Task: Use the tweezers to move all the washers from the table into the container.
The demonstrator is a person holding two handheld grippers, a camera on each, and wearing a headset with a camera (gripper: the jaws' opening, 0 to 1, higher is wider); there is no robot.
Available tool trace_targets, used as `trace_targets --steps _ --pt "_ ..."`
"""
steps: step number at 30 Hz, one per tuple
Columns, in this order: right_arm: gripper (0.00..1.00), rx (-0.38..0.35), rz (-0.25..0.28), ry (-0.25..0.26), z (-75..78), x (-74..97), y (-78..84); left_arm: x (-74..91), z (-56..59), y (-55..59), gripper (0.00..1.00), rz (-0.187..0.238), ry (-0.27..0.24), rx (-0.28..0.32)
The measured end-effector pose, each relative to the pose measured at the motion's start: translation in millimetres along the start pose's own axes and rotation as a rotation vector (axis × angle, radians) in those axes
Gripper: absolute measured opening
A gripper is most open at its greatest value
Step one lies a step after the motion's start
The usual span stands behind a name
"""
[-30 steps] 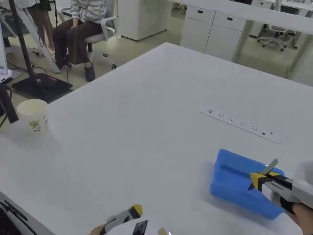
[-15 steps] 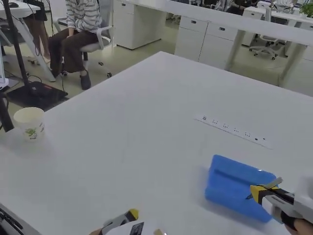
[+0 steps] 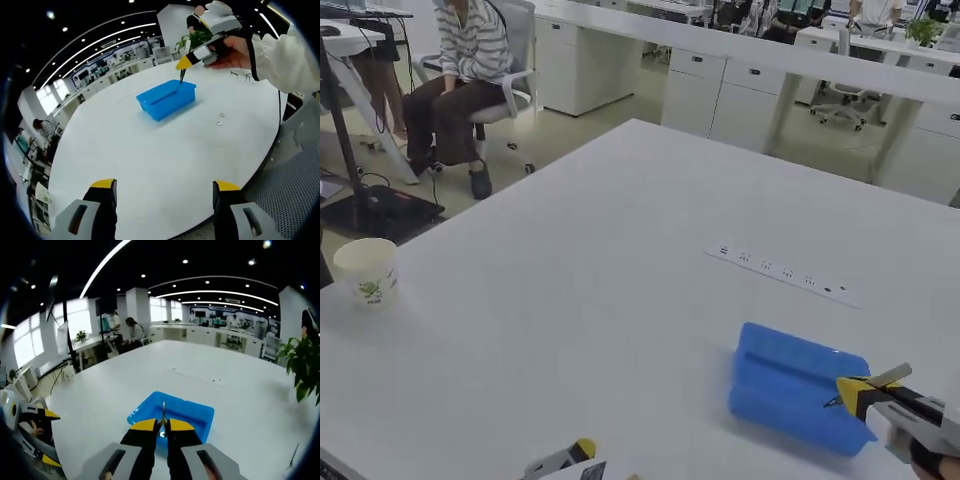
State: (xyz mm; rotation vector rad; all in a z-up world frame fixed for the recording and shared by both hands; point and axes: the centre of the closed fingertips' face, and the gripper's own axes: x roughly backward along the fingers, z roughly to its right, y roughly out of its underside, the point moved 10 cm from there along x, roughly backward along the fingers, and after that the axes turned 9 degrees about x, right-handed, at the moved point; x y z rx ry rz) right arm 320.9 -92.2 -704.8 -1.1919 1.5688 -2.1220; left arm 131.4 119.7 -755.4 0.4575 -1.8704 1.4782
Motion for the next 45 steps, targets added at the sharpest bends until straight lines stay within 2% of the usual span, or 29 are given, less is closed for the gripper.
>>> trace_targets --steps 3,8,13,21,27,45 --pt "0.04 0.001 0.007 -0.002 -3.0 9.2 1.7 0.8 0.9 -0.9 0.80 0.014 0.007 -0.001" --pt "0.04 -0.011 0.008 -0.007 -6.1 23.2 9.8 0.9 0.7 -0.7 0.80 0.011 0.006 -0.003" --pt "0.04 -0.008 -0.022 -0.028 -12.9 35.0 24.7 0.7 0.6 -0.8 0.80 0.011 0.006 -0.002" --pt "0.04 -0.033 -0.052 -0.032 -23.5 47.3 43.5 0.4 0.6 -0.8 0.80 0.009 0.005 -0.003" --pt "0.04 -0.055 -0.076 -0.038 -29.4 49.6 57.0 0.7 -0.2 -1.0 0.79 0.012 -0.002 0.000" --pt "0.04 -0.054 -0.146 -0.052 -40.9 48.9 81.6 0.6 -0.6 -1.3 0.79 0.016 -0.005 0.003"
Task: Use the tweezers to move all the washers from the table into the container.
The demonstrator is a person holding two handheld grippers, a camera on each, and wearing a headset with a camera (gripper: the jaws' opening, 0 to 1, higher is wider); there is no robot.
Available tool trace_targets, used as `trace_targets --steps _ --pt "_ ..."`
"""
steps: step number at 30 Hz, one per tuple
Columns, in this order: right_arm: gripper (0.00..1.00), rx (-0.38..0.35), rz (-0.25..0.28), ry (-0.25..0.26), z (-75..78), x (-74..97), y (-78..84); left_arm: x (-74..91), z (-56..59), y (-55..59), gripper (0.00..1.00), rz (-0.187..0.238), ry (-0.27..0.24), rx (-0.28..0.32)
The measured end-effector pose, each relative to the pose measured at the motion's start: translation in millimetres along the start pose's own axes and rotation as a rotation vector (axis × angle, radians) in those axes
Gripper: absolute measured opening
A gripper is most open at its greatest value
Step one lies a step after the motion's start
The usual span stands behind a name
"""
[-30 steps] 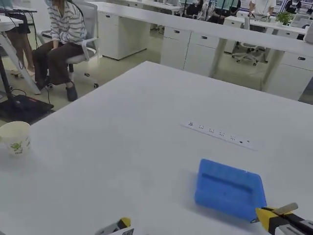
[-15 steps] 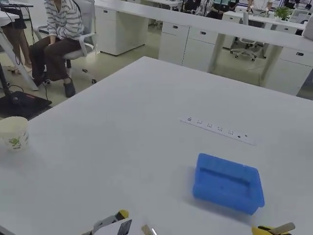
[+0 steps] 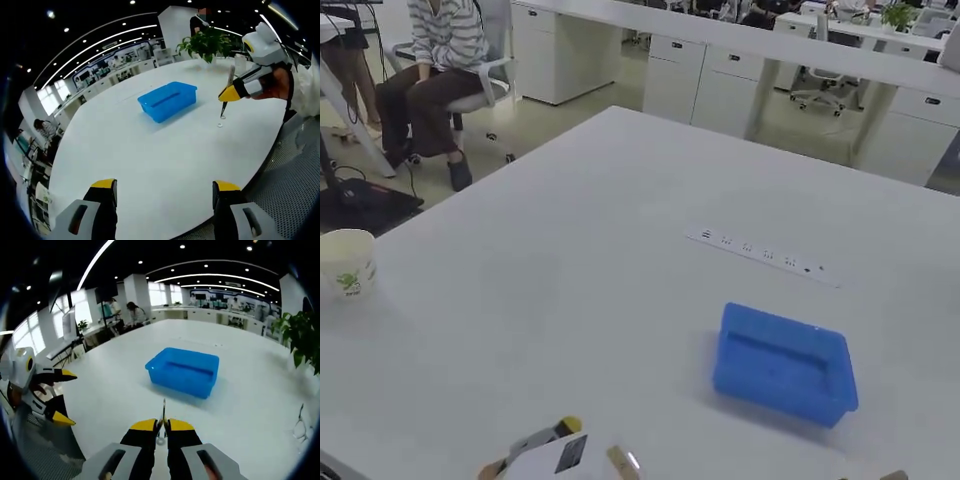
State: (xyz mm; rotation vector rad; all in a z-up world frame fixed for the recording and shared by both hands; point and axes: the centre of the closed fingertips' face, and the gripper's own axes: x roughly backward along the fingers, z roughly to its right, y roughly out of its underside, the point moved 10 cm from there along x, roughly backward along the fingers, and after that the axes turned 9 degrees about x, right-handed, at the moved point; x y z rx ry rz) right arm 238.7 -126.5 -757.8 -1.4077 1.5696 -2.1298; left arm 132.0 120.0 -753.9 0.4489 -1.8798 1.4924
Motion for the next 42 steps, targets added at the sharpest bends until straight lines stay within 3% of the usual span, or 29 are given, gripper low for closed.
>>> trace_targets --steps 28,42 --pt "0.04 0.013 -0.055 -0.014 -1.7 -14.2 11.8 -0.7 0.9 1.3 0.78 -0.013 0.005 -0.004" --pt "0.04 0.011 -0.048 -0.017 -1.9 -14.4 10.5 -0.8 0.9 2.1 0.78 -0.022 0.004 -0.008"
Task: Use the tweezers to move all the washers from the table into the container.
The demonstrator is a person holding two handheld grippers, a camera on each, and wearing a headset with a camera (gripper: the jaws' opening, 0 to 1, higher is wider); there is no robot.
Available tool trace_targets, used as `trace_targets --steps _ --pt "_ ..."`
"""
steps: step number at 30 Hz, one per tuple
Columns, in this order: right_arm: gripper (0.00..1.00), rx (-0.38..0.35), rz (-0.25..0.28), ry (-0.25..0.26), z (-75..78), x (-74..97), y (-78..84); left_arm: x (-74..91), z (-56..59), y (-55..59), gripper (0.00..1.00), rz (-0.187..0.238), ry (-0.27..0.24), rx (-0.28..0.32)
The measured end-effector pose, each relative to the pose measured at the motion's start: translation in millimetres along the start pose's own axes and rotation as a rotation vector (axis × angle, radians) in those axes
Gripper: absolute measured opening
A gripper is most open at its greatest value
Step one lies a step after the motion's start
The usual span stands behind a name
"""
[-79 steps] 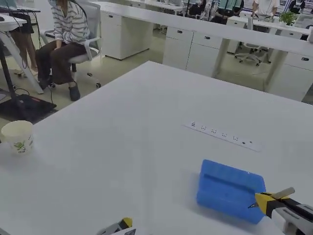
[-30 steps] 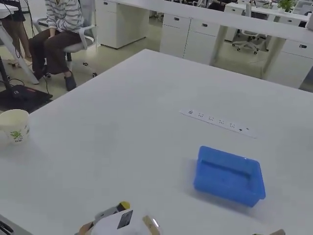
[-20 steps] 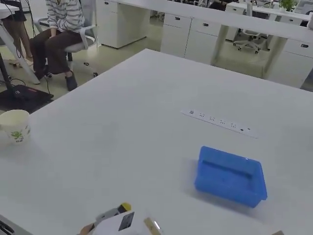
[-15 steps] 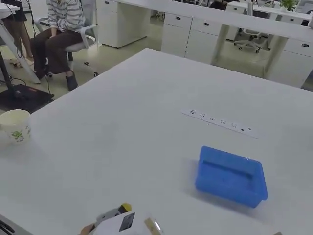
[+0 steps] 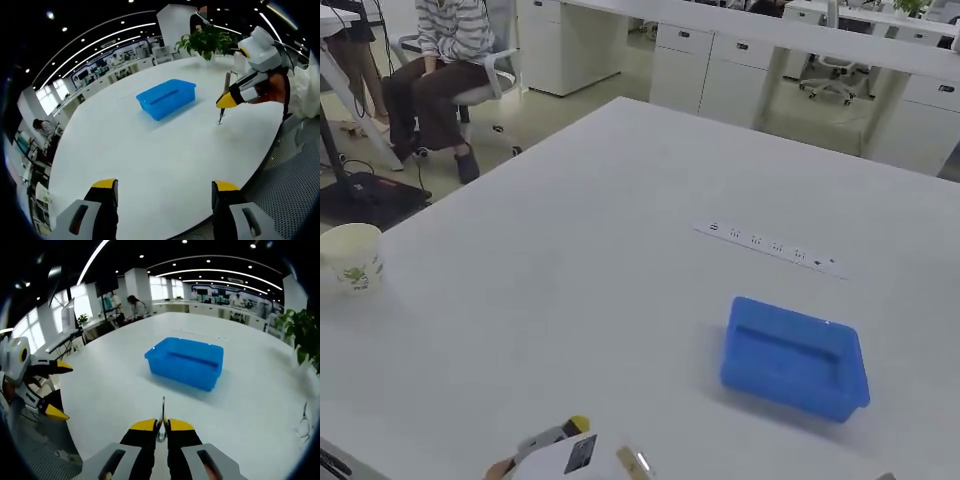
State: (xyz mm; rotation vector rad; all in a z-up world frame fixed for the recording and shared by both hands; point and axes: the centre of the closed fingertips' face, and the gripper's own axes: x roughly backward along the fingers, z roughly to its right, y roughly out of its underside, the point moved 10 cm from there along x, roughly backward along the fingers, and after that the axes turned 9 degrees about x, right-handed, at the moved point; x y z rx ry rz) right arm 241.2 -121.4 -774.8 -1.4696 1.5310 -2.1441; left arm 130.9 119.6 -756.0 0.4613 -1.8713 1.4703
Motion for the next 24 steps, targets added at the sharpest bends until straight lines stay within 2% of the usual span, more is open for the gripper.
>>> trace_targets --steps 5,12,24 --pt "0.04 0.007 0.003 -0.005 -3.7 0.1 -0.8 -0.2 -0.3 -0.2 0.77 -0.002 -0.001 0.000" --pt "0.04 -0.005 0.017 -0.006 -1.4 -0.6 -4.4 -0.4 -0.6 -0.1 0.77 -0.003 -0.003 0.000" --pt "0.04 -0.007 0.010 -0.014 -1.7 -1.7 -0.4 -0.6 -0.8 -0.1 0.77 -0.005 -0.005 -0.002"
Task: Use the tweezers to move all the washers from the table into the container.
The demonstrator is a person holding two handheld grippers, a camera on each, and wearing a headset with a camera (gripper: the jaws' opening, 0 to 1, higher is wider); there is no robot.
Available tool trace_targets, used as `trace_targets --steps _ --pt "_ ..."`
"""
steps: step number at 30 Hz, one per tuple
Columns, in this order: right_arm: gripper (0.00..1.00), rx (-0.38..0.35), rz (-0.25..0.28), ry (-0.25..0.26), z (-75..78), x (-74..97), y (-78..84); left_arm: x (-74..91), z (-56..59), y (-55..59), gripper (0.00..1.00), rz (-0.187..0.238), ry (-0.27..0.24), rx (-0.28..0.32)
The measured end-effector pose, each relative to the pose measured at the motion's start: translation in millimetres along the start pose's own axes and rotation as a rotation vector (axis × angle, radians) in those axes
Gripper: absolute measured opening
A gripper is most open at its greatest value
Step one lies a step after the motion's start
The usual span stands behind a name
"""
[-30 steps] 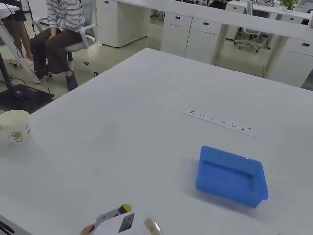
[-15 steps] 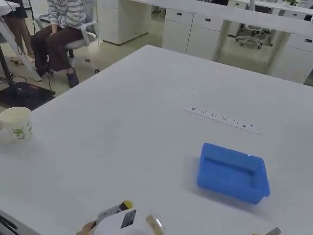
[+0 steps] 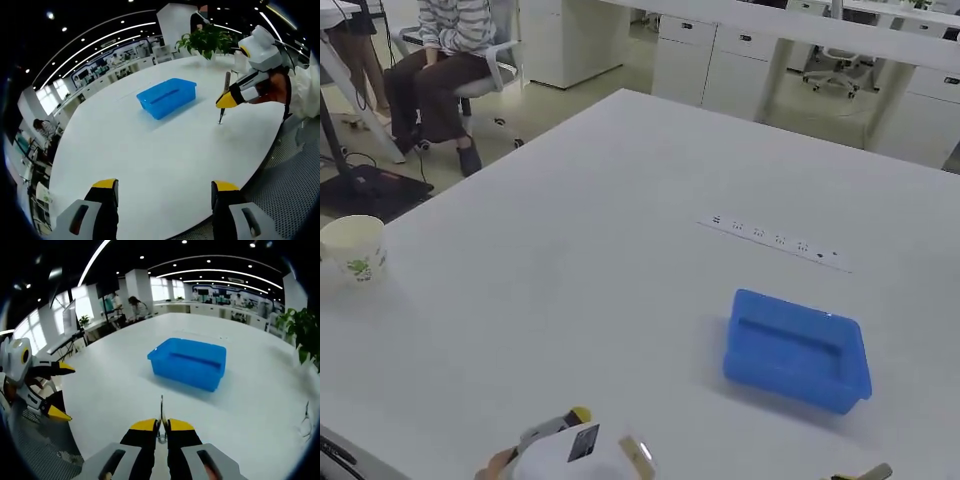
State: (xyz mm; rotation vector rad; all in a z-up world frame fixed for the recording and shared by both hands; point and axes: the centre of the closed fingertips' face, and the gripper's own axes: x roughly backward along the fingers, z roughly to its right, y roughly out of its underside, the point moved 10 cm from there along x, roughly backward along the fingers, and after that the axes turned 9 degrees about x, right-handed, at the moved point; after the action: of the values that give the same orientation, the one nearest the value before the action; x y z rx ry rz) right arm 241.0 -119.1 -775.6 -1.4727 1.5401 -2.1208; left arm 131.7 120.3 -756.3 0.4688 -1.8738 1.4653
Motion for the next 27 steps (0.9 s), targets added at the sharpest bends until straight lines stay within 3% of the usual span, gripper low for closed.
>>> trace_targets --steps 27 --pt "0.04 0.006 0.006 0.026 0.2 -0.1 1.7 -0.6 0.4 1.3 0.77 -0.015 -0.001 -0.006"
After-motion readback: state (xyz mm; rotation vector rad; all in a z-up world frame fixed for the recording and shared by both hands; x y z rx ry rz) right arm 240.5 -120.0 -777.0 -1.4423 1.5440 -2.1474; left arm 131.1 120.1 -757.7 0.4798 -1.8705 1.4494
